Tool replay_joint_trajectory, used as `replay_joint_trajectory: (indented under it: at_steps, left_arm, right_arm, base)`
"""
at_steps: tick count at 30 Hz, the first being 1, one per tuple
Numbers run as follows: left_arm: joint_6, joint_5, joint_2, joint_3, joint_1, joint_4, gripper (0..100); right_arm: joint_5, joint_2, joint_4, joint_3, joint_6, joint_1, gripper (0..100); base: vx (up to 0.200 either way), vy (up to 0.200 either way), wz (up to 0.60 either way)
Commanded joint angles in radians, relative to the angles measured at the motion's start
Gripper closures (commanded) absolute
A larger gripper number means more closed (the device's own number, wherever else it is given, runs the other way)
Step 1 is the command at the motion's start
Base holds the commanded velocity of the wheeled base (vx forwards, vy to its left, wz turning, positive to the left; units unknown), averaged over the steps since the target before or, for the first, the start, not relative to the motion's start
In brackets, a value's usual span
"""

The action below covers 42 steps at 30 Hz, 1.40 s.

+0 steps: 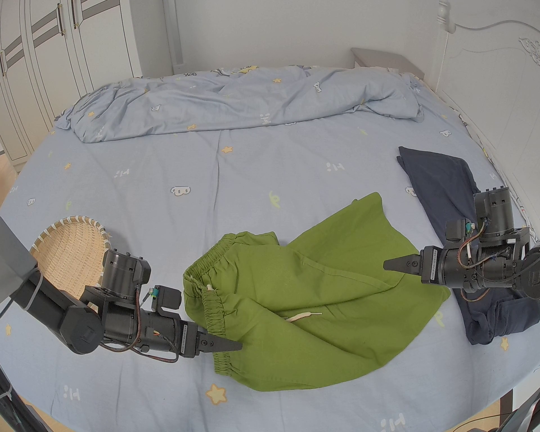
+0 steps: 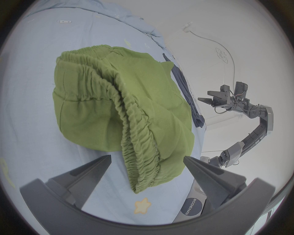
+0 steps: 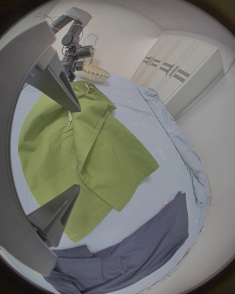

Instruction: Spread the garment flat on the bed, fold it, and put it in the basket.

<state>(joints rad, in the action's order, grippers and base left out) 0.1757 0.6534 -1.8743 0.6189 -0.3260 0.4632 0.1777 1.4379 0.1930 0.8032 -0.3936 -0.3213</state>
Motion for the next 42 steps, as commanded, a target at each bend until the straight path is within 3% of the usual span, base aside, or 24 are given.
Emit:
replay_joint_trajectory:
  at_steps: [1,21,26,33,42]
  left_arm:
    - [-0.001,0.000,-0.005,0.007,-0.002,0.002,0]
    - [0.007,0.009,-0.042,-0.004,-0.065,0.045,0]
    - [0.018,0.031,-0.006,-0.047,-0.087,0.046,0]
    - [0.060,0.124,0.035,-0.067,-0.084,0.046,0]
    - [0.057,0.121,0.053,-0.102,-0.073,0.048,0]
  right_arm:
    - [0.000,0.004,0.000,-0.002,-0.001,-0.001,0]
    - [0.000,0.004,0.002,-0.004,-0.002,-0.002,0]
    - [0.000,0.004,0.002,-0.004,-0.002,-0.002,0]
    - [0.000,0.003,0.003,-0.004,-0.001,-0.002,0]
    - [0.000,0.004,0.003,-0.004,-0.002,-0.002,0]
  base:
    - [0.000,0.000,0.00]
    - [0.000,0.000,0.00]
    - [0.000,0.000,0.00]
    - [0.000,0.000,0.00]
    - [0.000,0.000,0.00]
